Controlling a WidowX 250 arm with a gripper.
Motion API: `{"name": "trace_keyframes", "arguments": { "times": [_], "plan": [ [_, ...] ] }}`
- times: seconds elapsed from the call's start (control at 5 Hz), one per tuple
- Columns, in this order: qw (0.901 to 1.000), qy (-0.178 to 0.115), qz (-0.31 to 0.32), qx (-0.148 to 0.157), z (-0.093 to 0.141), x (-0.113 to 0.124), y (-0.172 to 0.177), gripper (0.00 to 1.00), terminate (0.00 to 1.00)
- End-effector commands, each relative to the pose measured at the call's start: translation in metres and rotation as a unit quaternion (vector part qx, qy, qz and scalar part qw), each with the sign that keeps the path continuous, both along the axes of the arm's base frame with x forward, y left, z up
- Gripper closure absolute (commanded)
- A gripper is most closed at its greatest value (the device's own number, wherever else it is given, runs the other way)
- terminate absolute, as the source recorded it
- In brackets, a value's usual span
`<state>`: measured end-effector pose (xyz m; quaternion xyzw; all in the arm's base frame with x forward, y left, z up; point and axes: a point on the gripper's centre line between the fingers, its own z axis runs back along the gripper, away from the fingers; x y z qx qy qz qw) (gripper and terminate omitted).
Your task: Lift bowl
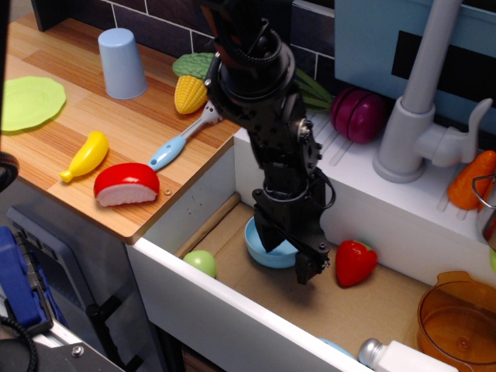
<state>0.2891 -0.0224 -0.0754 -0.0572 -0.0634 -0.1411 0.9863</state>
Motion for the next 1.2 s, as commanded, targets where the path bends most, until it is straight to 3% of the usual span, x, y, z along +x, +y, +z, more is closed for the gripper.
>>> {"name": "trace_keyframes", "arguments": {
  "times": [0.0,0.2,0.4,0.6,0.8,1.0],
  "plan": [
    [0.9995,-0.015,0.013,-0.022,-0.005,0.01,0.003,1.0,0.0],
    [0.9996,-0.01,0.022,-0.016,0.0,0.012,0.002,1.0,0.0],
    [0.9985,-0.001,0.054,0.014,0.015,0.011,-0.002,1.0,0.0],
    [0.9949,-0.002,0.081,0.061,0.052,0.012,-0.001,1.0,0.0],
    [0.9878,-0.036,0.124,0.088,0.08,0.013,0.001,1.0,0.0],
    [0.9832,-0.052,0.136,0.11,0.094,0.017,0.003,1.0,1.0]
  ]
}}
